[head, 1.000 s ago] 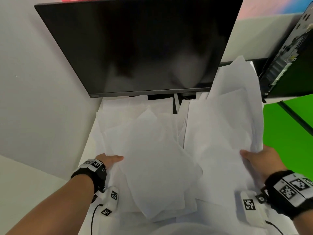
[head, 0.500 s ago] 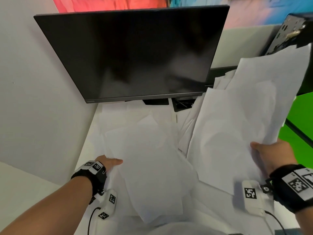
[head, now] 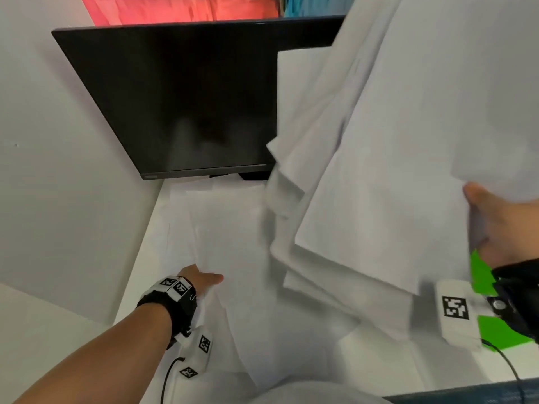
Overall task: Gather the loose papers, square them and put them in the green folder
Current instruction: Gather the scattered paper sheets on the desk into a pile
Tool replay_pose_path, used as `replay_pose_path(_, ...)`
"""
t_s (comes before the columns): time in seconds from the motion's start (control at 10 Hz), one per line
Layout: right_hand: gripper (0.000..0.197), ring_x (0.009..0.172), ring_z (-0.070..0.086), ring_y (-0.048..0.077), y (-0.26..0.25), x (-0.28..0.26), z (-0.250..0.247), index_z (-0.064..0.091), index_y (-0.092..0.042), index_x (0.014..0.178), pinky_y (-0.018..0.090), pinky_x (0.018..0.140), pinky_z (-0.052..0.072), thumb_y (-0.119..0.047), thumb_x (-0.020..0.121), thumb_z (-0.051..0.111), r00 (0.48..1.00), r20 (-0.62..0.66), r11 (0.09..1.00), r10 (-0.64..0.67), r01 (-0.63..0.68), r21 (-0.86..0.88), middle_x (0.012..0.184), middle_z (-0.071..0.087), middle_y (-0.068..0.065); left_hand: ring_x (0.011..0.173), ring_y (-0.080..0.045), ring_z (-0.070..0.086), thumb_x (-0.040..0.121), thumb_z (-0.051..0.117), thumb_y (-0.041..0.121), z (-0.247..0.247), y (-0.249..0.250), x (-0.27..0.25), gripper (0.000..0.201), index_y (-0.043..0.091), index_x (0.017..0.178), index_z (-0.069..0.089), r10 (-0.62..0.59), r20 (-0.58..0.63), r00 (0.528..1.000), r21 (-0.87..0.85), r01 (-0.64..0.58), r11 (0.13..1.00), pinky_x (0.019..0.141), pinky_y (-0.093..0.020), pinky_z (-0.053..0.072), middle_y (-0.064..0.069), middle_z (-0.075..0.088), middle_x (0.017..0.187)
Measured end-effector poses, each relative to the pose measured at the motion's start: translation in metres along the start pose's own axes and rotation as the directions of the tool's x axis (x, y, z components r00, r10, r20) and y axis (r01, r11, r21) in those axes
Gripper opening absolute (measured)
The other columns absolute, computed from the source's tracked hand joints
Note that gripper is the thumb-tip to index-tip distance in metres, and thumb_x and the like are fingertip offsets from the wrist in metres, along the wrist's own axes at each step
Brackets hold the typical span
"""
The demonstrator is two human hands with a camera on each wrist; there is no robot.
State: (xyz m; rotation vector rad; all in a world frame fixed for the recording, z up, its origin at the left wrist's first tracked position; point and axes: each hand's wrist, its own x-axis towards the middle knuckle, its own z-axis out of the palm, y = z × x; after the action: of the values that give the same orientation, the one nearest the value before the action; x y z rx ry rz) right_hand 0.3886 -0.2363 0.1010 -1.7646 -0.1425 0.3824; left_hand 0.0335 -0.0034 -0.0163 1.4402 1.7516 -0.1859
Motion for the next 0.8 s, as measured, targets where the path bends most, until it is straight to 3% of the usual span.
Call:
replay_pose_path(0.1,0.034,0.072,0.054,0.016,-0.014,-0.050,0.031,0.060,-0.001,0.107,0.025,0.066,0.048,-0.022,0.081,0.067,0.987,0.130,0.995,-0.096,0.093,0.028,0.090,0.058,0.010,0.125,-0.033,0.048,0.086,0.061,0.028,-0.001,0.001,-0.003,0.058,0.000,0.134,0.043,0.026,-0.016,1.000,-0.011,-0.026,1.000,0.102,-0.032,0.038,-0.017,0.049,0.138)
replay_pose_path(0.2,0.028,0.058,0.059,-0.010,0.014,-0.051,0.058,0.059,-0.002,0.112,0.004,0.055,0.046,-0.003,0.084,0.062,0.944,0.300,0.990,-0.138,0.142,0.008,0.104,0.059,0.006,0.128,-0.036,0.044,0.094,0.046,0.013,-0.005,-0.003,0.000,0.044,-0.006,0.134,0.040,0.040,-0.035,0.999,-0.018,-0.040,0.999,0.105,-0.037,0.036,-0.020,0.045,0.140)
replay_pose_path(0.3,0.024,0.066,0.067,0.000,0.046,-0.045,0.084,0.061,-0.008,0.103,0.018,0.073,0.051,0.000,0.081,0.064,0.903,0.425,0.990,-0.056,0.106,-0.095,0.109,0.064,0.013,0.130,-0.038,0.042,0.096,0.040,0.010,-0.009,-0.007,-0.002,0.044,-0.006,0.136,0.035,0.011,-0.021,1.000,-0.101,-0.013,0.995,0.102,-0.038,0.038,-0.024,0.041,0.142)
replay_pose_path(0.4,0.023,0.085,0.064,0.027,0.069,-0.036,0.108,0.063,-0.003,0.103,0.034,0.083,0.048,-0.005,0.080,0.067,0.860,0.502,0.962,0.087,0.059,-0.268,0.097,0.068,0.015,0.128,-0.039,0.044,0.091,0.049,0.019,-0.008,-0.017,0.012,0.052,-0.004,0.136,0.037,0.004,0.019,1.000,-0.311,0.002,0.950,0.105,-0.043,0.040,-0.025,0.043,0.141)
replay_pose_path(0.5,0.030,0.081,0.060,0.027,0.083,-0.027,0.127,0.062,0.002,0.107,0.033,0.080,0.046,-0.010,0.080,0.069,0.836,0.521,0.903,0.171,0.079,-0.423,0.086,0.064,0.011,0.136,-0.033,0.035,0.077,0.049,0.064,-0.013,-0.017,-0.002,0.087,0.010,0.143,0.032,-0.033,0.095,0.995,-0.610,0.084,0.788,0.115,-0.044,0.024,-0.011,0.035,0.149)
replay_pose_path(0.6,0.034,0.079,0.059,0.026,0.090,-0.022,0.143,0.060,-0.001,0.105,0.031,0.078,0.045,-0.015,0.077,0.072,0.812,0.530,0.837,0.244,0.100,-0.538,0.085,0.063,0.010,0.146,-0.026,0.009,0.084,0.025,0.071,-0.012,-0.012,-0.002,0.086,0.014,0.148,0.012,-0.019,0.164,0.986,-0.665,0.125,0.736,0.117,-0.042,0.006,-0.007,0.010,0.158)
replay_pose_path(0.7,0.057,0.078,0.066,0.031,0.094,-0.022,0.159,0.060,-0.005,0.100,0.039,0.077,0.055,-0.036,0.057,0.082,0.716,0.577,0.732,0.393,0.136,-0.668,0.087,0.069,0.009,0.139,-0.031,0.029,0.058,0.055,0.081,-0.005,-0.018,0.012,0.115,0.017,0.147,0.020,-0.004,0.205,0.979,-0.595,0.127,0.793,0.115,-0.049,0.021,-0.012,0.026,0.154)
replay_pose_path(0.8,0.040,0.066,0.061,0.028,0.091,-0.023,0.174,0.061,-0.009,0.096,0.027,0.057,0.048,-0.032,0.069,0.077,0.712,0.582,0.701,0.392,0.179,-0.690,0.080,0.066,0.008,0.125,-0.035,0.046,0.054,0.077,0.059,-0.004,-0.025,0.024,0.107,0.005,0.138,0.038,-0.014,0.170,0.985,-0.547,0.107,0.830,0.108,-0.047,0.036,-0.020,0.047,0.138)
